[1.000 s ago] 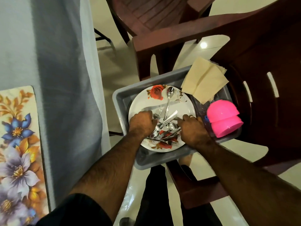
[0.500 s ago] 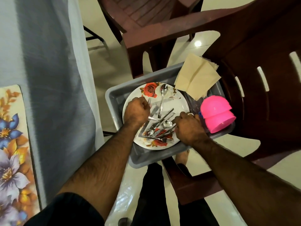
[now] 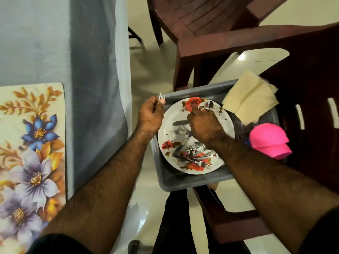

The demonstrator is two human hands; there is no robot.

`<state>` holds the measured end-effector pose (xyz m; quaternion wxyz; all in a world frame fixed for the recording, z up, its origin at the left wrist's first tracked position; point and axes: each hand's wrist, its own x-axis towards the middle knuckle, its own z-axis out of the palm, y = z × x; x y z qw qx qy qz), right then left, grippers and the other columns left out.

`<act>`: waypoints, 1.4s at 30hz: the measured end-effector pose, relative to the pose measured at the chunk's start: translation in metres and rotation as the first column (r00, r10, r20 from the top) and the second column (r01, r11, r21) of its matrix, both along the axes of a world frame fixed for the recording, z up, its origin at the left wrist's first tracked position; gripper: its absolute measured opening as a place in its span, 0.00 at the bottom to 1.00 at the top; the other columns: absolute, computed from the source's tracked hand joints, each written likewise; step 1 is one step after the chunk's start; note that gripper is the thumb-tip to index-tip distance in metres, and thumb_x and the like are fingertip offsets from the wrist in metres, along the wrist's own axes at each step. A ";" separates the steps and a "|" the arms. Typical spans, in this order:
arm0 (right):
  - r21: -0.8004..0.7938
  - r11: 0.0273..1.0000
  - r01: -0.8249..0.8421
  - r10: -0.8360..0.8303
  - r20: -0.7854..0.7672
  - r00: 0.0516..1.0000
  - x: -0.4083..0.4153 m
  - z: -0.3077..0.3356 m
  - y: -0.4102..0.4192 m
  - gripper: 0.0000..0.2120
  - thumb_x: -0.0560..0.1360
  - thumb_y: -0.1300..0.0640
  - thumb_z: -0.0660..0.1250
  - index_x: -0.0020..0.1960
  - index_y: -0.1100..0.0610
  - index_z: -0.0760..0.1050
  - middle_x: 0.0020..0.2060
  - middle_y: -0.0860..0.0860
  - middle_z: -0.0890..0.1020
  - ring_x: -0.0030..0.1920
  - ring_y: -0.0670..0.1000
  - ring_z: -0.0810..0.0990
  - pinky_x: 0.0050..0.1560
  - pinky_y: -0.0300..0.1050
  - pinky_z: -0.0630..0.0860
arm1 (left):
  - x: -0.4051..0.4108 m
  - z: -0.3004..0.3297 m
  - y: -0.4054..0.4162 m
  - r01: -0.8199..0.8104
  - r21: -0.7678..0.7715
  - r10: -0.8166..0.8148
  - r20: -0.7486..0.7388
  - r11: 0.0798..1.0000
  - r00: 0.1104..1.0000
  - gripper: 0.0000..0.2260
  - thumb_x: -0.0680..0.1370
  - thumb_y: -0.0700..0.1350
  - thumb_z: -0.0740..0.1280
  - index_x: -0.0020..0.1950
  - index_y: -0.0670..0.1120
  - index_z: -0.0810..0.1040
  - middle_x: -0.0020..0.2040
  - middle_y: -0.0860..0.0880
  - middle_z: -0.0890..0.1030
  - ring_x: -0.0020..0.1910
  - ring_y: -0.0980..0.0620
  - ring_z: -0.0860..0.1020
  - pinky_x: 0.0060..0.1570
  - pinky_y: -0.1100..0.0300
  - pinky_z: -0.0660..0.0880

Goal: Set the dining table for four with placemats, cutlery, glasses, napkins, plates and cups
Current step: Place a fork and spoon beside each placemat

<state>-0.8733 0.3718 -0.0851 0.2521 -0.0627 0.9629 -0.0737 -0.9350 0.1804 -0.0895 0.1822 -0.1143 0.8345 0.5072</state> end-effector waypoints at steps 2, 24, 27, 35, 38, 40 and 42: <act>0.000 0.999 -0.037 0.037 0.029 0.999 -0.009 -0.007 -0.009 0.25 0.76 0.54 0.72 0.72 0.54 0.75 0.73 0.58 0.74 0.69 0.61 0.75 0.72 0.60 0.70 | 0.001 0.001 -0.004 -0.047 0.015 0.046 0.046 0.999 0.998 0.07 0.84 0.55 0.66 0.52 0.54 0.81 0.32 0.53 0.79 0.31 0.53 0.74 0.34 0.53 0.76; -0.607 0.389 0.693 -0.764 0.207 0.611 -0.027 0.002 0.060 0.05 0.84 0.56 0.64 0.51 0.57 0.75 0.40 0.51 0.83 0.37 0.49 0.84 0.40 0.50 0.83 | 0.011 0.015 0.014 -0.102 -0.044 0.107 0.149 0.994 0.983 0.08 0.85 0.50 0.67 0.49 0.51 0.83 0.33 0.51 0.81 0.31 0.54 0.74 0.30 0.59 0.73; -0.603 0.252 0.757 -0.829 0.269 0.490 0.000 0.006 0.075 0.05 0.87 0.56 0.59 0.56 0.57 0.70 0.42 0.56 0.81 0.35 0.53 0.85 0.34 0.49 0.82 | 0.019 0.015 0.025 -0.089 -0.021 0.092 0.194 0.996 0.977 0.09 0.85 0.51 0.67 0.50 0.49 0.82 0.34 0.49 0.82 0.29 0.54 0.73 0.28 0.61 0.71; -0.084 0.621 0.779 -0.771 0.114 0.627 0.039 -0.035 0.052 0.18 0.75 0.51 0.74 0.59 0.61 0.81 0.54 0.59 0.85 0.55 0.61 0.84 0.52 0.48 0.79 | 0.034 0.016 0.039 -0.178 0.052 0.141 0.417 0.983 0.898 0.16 0.87 0.53 0.62 0.52 0.46 0.86 0.36 0.47 0.82 0.28 0.54 0.68 0.29 0.60 0.65; -0.008 0.666 0.746 -0.744 0.073 0.664 0.031 -0.040 0.046 0.15 0.76 0.58 0.71 0.61 0.62 0.79 0.57 0.61 0.84 0.59 0.63 0.83 0.56 0.49 0.80 | 0.041 0.023 0.031 -0.220 0.079 0.162 0.452 0.972 0.877 0.15 0.86 0.55 0.64 0.53 0.49 0.87 0.38 0.48 0.83 0.30 0.56 0.69 0.32 0.60 0.69; -0.056 0.653 0.755 -0.750 0.089 0.656 0.030 -0.040 0.038 0.15 0.76 0.60 0.70 0.61 0.62 0.80 0.58 0.61 0.84 0.60 0.63 0.82 0.58 0.49 0.79 | 0.049 0.030 0.016 -0.275 0.084 0.210 0.451 0.958 0.868 0.11 0.84 0.53 0.67 0.52 0.49 0.87 0.37 0.49 0.82 0.31 0.55 0.71 0.34 0.58 0.71; -0.118 0.614 0.781 -0.773 0.113 0.625 0.033 -0.041 0.046 0.11 0.76 0.59 0.71 0.58 0.61 0.82 0.55 0.60 0.85 0.59 0.63 0.83 0.58 0.49 0.79 | 0.057 0.030 0.014 -0.295 0.091 0.220 0.468 0.951 0.856 0.09 0.82 0.50 0.71 0.51 0.46 0.87 0.35 0.49 0.80 0.30 0.55 0.71 0.31 0.59 0.71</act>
